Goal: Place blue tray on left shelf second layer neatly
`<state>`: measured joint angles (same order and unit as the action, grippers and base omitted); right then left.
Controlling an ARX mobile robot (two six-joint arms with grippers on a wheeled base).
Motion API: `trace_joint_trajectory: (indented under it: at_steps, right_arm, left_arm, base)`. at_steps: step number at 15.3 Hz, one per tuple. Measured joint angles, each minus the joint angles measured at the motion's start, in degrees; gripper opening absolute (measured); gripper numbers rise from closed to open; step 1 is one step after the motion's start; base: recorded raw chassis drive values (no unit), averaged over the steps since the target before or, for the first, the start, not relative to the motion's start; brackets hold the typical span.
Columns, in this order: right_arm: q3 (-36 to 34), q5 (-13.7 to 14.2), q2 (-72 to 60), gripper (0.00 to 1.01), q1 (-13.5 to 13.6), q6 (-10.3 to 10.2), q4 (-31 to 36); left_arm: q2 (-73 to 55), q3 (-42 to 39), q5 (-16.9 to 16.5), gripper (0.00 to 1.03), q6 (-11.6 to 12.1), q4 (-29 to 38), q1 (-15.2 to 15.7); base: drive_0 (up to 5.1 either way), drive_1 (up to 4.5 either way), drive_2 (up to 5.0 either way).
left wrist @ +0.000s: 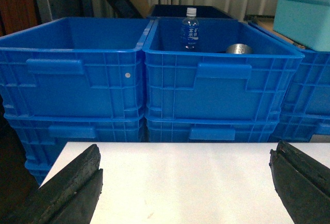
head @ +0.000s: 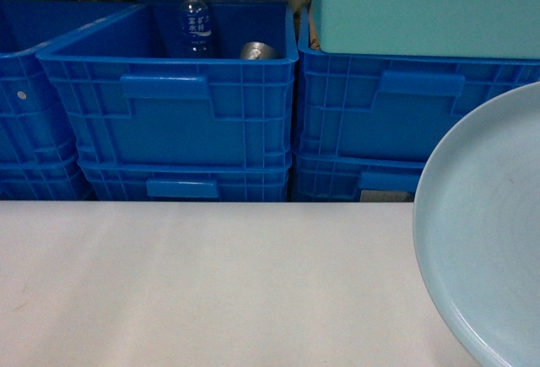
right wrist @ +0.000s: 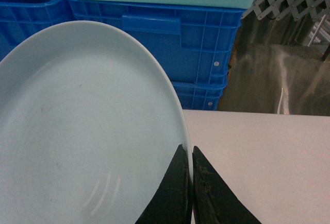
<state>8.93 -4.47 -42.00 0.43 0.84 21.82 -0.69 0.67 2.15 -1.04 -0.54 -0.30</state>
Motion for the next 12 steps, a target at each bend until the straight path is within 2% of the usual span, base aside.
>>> trace_joint_trajectory:
  at_steps: [1, 3, 12]
  right_arm:
    - [0.0, -0.04, 0.04, 0.02, 0.04, 0.02, -0.31]
    - [0.24, -2.67, -0.07, 0.02, 0.02, -0.2, -1.42]
    - [0.59, -2.67, -0.04, 0.02, 0.33, -0.11, -1.66]
  left_arm:
    - [0.0, 0.0, 0.0, 0.98, 0.0, 0.0, 0.0]
    - [0.0, 0.0, 0.0, 0.98, 0.0, -0.02, 0.0]
    - [0.0, 0.0, 0.0, 0.98, 0.0, -0.02, 0.0]
  base:
    - [0.0, 0.0, 0.0]
    - [0.0, 0.0, 0.0]
    - [0.0, 0.0, 0.0]
